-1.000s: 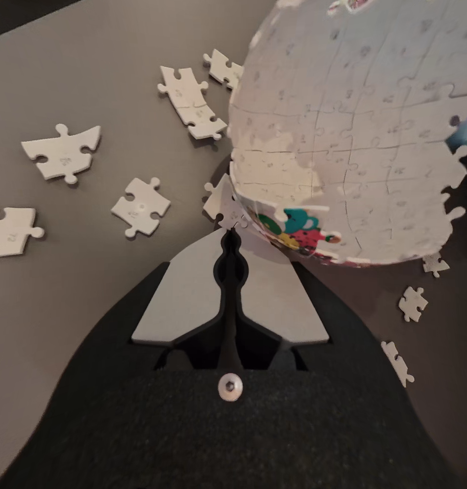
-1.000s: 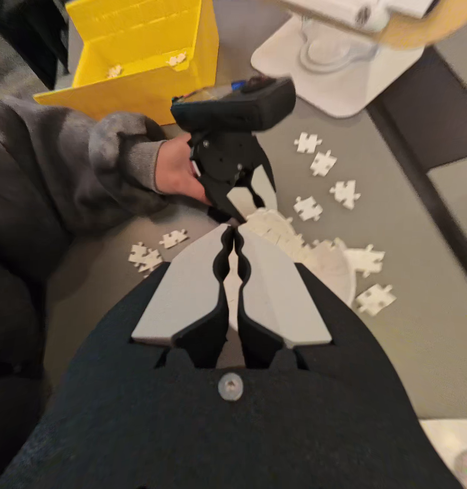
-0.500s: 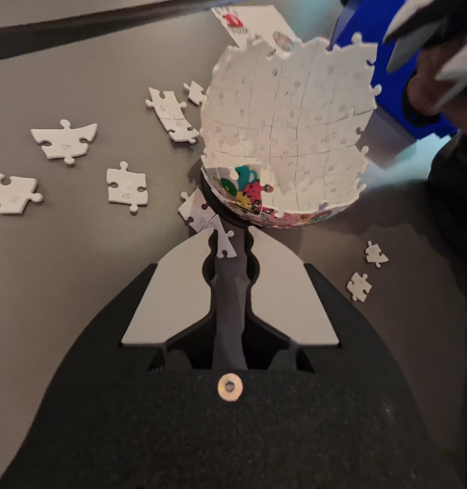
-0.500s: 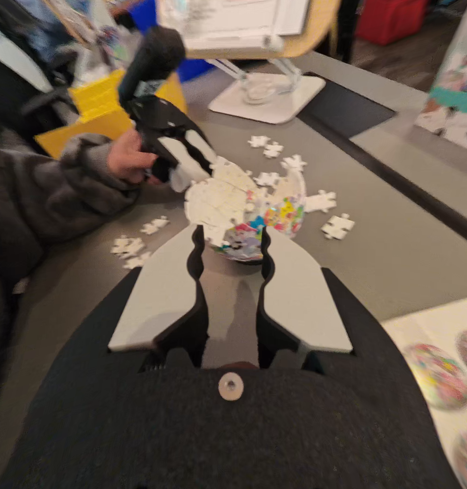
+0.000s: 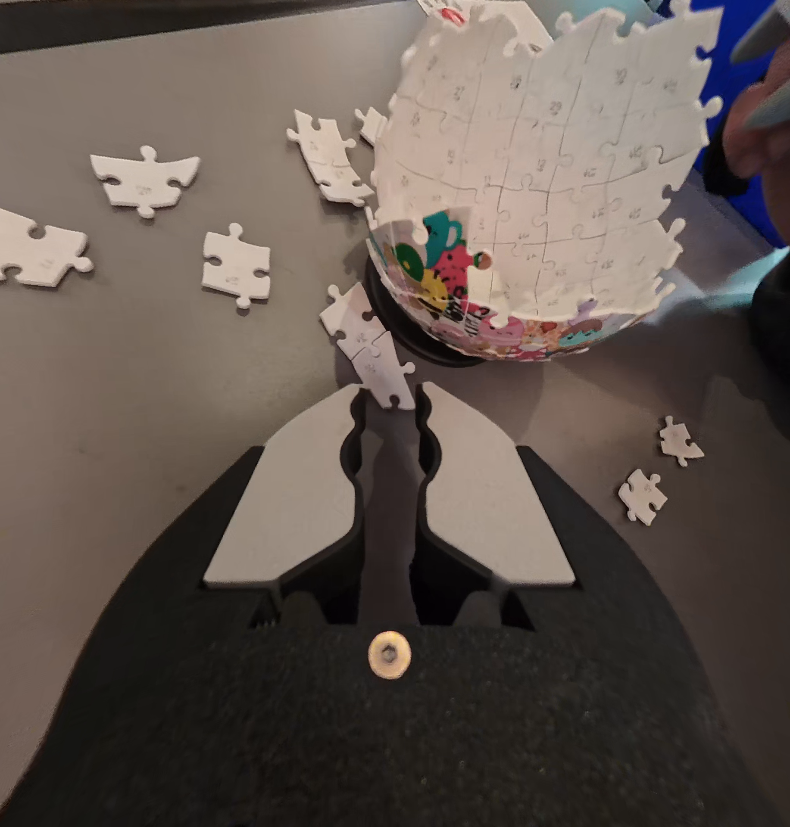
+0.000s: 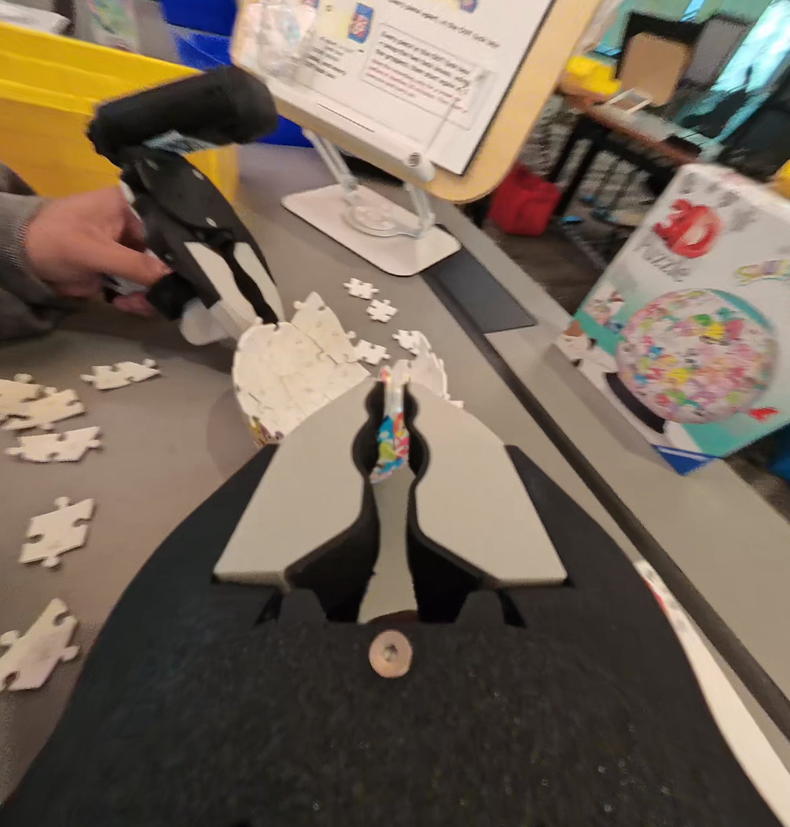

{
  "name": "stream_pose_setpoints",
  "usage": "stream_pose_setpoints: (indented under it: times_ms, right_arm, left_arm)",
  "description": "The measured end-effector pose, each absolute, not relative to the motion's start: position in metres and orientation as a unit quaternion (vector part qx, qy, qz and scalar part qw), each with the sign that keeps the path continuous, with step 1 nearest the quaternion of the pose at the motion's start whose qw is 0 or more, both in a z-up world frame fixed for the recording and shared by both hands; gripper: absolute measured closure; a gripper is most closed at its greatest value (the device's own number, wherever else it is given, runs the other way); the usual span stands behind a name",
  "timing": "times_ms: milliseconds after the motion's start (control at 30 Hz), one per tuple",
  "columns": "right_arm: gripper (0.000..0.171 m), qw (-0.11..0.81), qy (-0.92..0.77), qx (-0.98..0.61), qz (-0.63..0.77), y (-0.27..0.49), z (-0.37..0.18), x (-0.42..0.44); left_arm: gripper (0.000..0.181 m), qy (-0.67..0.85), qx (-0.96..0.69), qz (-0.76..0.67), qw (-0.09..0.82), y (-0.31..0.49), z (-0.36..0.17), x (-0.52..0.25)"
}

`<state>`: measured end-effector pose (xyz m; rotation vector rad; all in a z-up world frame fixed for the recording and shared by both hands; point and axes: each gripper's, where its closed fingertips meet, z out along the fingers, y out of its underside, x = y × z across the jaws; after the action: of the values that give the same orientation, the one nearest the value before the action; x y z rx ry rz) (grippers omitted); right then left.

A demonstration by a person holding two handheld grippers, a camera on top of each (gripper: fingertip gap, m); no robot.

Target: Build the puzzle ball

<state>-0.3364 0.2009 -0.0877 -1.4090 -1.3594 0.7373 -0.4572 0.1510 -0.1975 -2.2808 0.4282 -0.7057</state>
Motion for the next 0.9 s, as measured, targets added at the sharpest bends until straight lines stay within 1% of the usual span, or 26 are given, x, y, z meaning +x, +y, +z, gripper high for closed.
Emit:
stream_pose_setpoints:
  times_ms: [33,67,133,233,300,367,467,900]
  right_arm:
    - [0.151,0.479,-0.570,-0.580,0.330,0.201,-0.086,-0.341]
    - [0.145,0.454,-0.586,-0.567,0.359,0.197,-0.084,-0.345]
    - [0.125,0.428,-0.607,-0.551,0.380,0.200,-0.085,-0.351]
    - [0.126,0.386,-0.644,-0.522,0.405,0.197,-0.094,-0.355]
    - [0.118,0.352,-0.656,-0.519,0.420,0.196,-0.102,-0.359]
    - [0.119,0.337,-0.659,-0.518,0.429,0.198,-0.107,-0.361]
    - [0.125,0.325,-0.648,-0.520,0.451,0.199,-0.109,-0.361]
    - [0.127,0.345,-0.633,-0.534,0.443,0.196,-0.118,-0.355]
  left_arm:
    - [0.161,0.170,-0.880,-0.276,0.347,0.150,-0.199,-0.455]
    - [0.161,0.175,-0.879,-0.278,0.345,0.149,-0.199,-0.452]
    - [0.161,0.185,-0.877,-0.273,0.348,0.149,-0.198,-0.450]
    - [0.161,0.194,-0.879,-0.264,0.346,0.147,-0.200,-0.449]
    - [0.161,0.195,-0.880,-0.264,0.344,0.147,-0.201,-0.448]
    - [0.161,0.196,-0.880,-0.265,0.343,0.147,-0.201,-0.448]
    - [0.161,0.196,-0.880,-0.265,0.343,0.146,-0.201,-0.448]
    - [0.161,0.192,-0.881,-0.266,0.340,0.147,-0.202,-0.448]
